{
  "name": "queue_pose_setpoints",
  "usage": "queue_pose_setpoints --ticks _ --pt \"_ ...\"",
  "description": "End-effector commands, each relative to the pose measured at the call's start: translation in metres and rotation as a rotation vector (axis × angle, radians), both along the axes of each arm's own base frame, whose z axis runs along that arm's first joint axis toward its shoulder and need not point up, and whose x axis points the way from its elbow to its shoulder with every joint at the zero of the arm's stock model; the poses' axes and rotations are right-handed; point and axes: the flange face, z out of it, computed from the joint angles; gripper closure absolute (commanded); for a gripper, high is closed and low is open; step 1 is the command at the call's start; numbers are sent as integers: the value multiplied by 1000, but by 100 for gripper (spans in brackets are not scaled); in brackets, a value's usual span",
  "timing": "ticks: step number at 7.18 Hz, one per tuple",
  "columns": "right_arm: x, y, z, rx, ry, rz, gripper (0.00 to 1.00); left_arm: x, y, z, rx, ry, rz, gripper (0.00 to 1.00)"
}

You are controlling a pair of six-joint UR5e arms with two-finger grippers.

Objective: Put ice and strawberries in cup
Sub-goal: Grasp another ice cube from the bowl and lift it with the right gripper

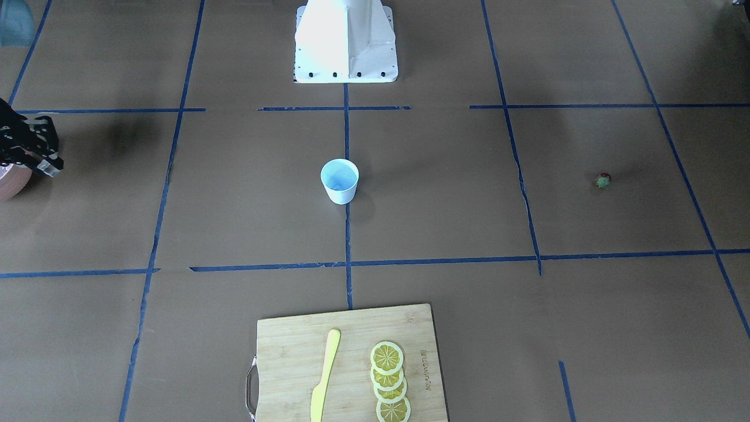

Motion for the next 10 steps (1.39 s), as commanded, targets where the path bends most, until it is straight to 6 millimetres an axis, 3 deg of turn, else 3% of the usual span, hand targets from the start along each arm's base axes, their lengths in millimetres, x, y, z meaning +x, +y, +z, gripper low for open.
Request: queue_pose_setpoints --ticks 1,3,5,7,8,9,10 --pt "-81 -12 -76 -77 -17 63 99 0 0 0 1 0 0 0" --pt "-169 -5 -166 -112 20 86 99 0 0 0 0 0 1 0" --pt "-240 30 -228 -132 62 105 99 0 1 2 -4 0 -1 0" --pt "-293 52 -277 -154 63 151 100 0 2 2 -6 0 -1 0" --pt "-325 54 -296 -165 68 171 100 0 2 3 -8 0 0 0" --pt "-357 52 -308 -170 90 183 100 0 2 3 -9 0 -1 0" --pt "-375 50 -318 -175 98 209 100 0 3 4 -9 0 0 0"
